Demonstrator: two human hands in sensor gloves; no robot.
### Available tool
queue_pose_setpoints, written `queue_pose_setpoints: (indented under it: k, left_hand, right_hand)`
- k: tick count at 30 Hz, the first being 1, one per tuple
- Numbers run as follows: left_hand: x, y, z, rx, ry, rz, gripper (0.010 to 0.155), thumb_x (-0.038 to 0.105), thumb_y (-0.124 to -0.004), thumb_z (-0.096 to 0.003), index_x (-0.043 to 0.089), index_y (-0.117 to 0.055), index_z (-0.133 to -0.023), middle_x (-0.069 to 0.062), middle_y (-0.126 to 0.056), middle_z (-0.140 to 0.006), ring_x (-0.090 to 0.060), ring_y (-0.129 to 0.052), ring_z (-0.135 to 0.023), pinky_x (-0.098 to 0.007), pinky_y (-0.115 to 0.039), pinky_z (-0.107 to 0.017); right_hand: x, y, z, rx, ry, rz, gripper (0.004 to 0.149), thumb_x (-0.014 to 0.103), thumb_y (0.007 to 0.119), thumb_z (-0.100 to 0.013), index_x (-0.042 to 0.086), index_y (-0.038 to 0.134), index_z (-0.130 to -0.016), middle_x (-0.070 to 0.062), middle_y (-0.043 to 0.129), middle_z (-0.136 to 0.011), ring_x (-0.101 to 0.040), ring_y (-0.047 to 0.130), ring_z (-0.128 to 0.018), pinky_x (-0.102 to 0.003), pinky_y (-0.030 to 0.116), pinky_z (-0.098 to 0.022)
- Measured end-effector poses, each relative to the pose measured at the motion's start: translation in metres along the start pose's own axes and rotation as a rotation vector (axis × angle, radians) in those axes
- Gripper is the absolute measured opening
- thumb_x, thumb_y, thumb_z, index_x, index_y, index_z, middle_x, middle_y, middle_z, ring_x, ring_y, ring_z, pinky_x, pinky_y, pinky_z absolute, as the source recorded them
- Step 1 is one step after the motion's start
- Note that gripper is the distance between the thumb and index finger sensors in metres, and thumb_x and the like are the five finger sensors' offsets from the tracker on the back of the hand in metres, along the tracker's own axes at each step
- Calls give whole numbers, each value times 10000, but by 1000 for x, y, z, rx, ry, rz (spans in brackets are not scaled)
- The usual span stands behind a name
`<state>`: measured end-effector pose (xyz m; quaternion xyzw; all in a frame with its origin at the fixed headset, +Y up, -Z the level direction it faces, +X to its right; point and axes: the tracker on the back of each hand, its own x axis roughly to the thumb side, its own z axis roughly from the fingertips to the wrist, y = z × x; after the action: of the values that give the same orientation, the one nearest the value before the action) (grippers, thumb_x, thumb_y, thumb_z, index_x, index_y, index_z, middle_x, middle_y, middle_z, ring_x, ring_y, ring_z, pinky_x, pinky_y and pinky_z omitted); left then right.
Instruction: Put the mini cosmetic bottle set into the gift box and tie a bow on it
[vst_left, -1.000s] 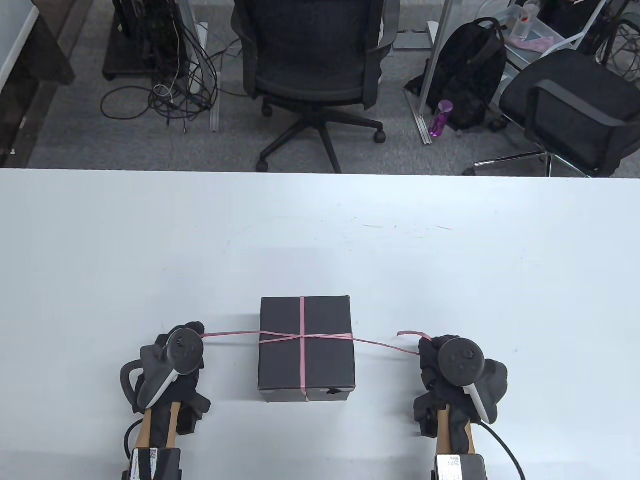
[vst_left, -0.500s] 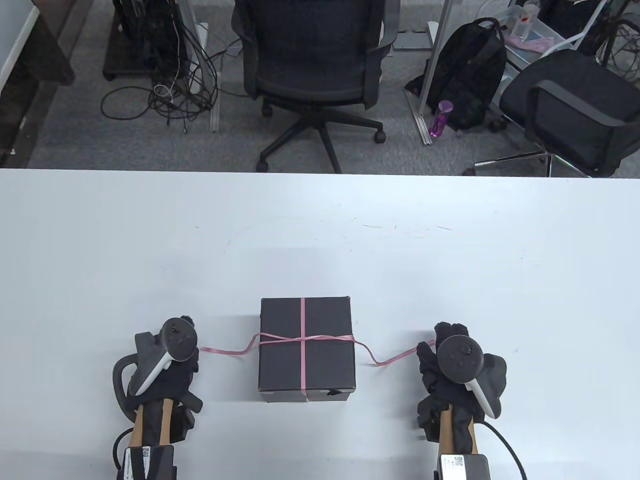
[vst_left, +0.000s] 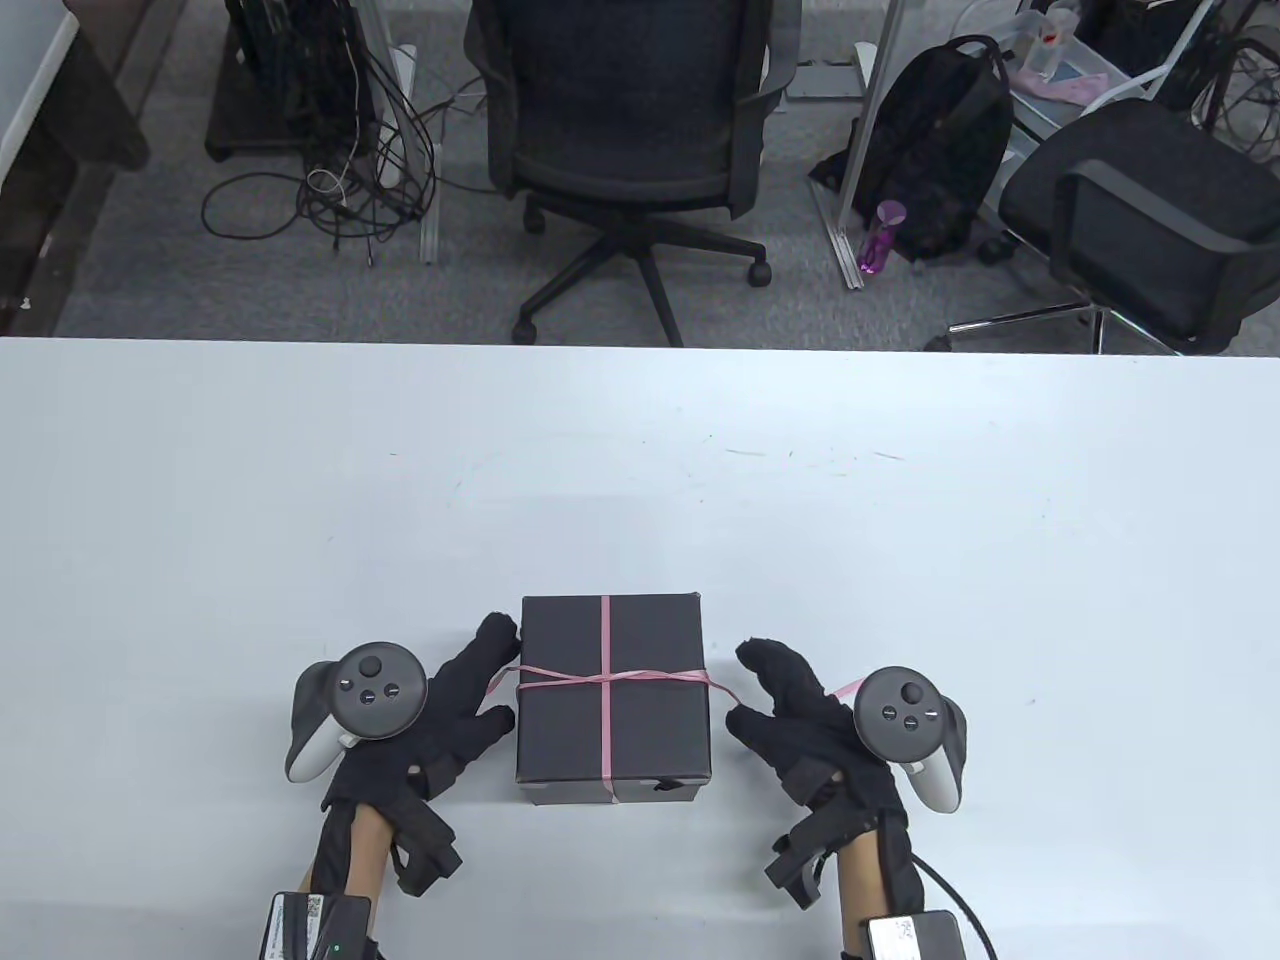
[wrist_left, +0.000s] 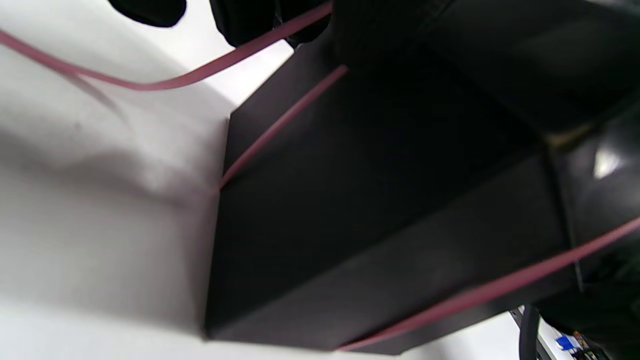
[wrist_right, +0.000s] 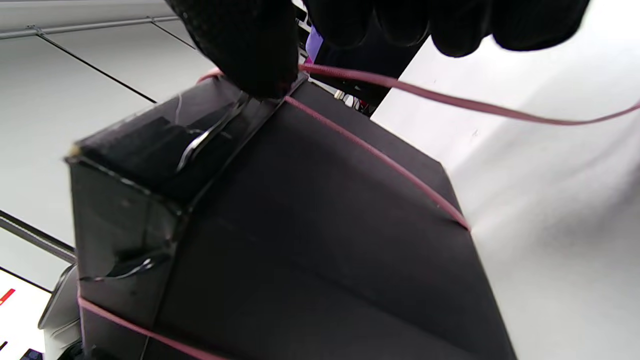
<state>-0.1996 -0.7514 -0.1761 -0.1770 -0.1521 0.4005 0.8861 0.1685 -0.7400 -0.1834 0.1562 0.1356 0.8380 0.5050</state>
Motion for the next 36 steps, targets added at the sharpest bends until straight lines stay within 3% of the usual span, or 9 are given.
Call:
queue_pose_setpoints:
  k: [7, 10, 14, 17, 19, 23, 27, 33, 36]
  left_hand:
    - [-5, -7, -3, 91, 104, -79, 798, 327, -788, -552, 136, -332, -1179, 17, -692, -1001, -250, -863, -803, -560, -732, -687]
    - [-6, -5, -1, 123, 118, -49, 629, 334, -753, -570, 210, -525, -1142, 12, -722, -930, -231, -865, -701, -529, -755, -646]
    - [-7, -3, 3, 206, 121, 4, 346, 347, -647, -621, 316, -748, -950, -46, -711, -939, -277, -847, -723, -562, -735, -652]
    - [-8, 0, 4, 241, 89, 103, 328, 308, -591, -634, 275, -738, -925, -170, -706, -1065, -417, -857, -881, -600, -722, -684]
    - [-9, 2, 6, 283, 63, 195, 325, 284, -580, -632, 249, -737, -914, -146, -799, -1019, -398, -931, -836, -573, -775, -659]
    - [-11, 4, 9, 312, 68, 324, 320, 269, -573, -630, 242, -736, -904, -74, -917, -846, -261, -1042, -633, -503, -881, -570]
    - [-12, 5, 12, 304, 72, 360, 329, 284, -544, -642, 256, -689, -936, 1, -888, -696, -134, -929, -348, -412, -877, -398]
    - [-10, 6, 13, 328, 104, 288, 346, 330, -547, -646, 280, -678, -962, 84, -892, -572, -51, -853, -199, -314, -855, -213]
    - [-10, 6, 14, 335, 130, 256, 356, 338, -552, -647, 267, -676, -974, 95, -895, -542, -45, -846, -177, -301, -846, -175]
  right_hand:
    - [-3, 13, -6, 39, 24, -15, 693, 214, 755, -580, -133, 432, -1087, -446, 354, -1085, -680, 457, -905, -762, 518, -616]
    - [-2, 16, -8, 19, 25, -2, 595, 206, 746, -578, -120, 535, -1028, -436, 394, -1078, -670, 497, -895, -754, 539, -607]
    - [-1, 15, -7, -26, 1, -32, 415, 189, 688, -588, -65, 665, -915, -415, 458, -1068, -645, 559, -885, -735, 577, -599]
    - [0, 11, -6, -40, -22, -106, 404, 160, 643, -580, -60, 632, -919, -430, 501, -1049, -624, 643, -863, -709, 628, -594]
    - [-1, 8, -4, -56, -33, -157, 401, 144, 619, -577, -55, 608, -926, -442, 535, -1030, -544, 764, -824, -649, 710, -576]
    - [-3, 2, -2, -95, -43, -234, 401, 136, 598, -574, -44, 585, -932, -426, 637, -974, -237, 959, -581, -433, 873, -436]
    - [-5, -3, -1, -100, -47, -297, 397, 154, 592, -584, -15, 582, -943, -335, 773, -902, -87, 929, -317, -262, 866, -229]
    - [0, -8, 2, -81, -100, -327, 404, 142, 608, -590, 25, 595, -977, -221, 890, -753, -37, 885, -194, -212, 833, -125]
    - [4, -13, 3, -40, -165, -329, 470, 107, 627, -588, 170, 591, -1052, -198, 887, -773, -51, 879, -181, -221, 823, -112]
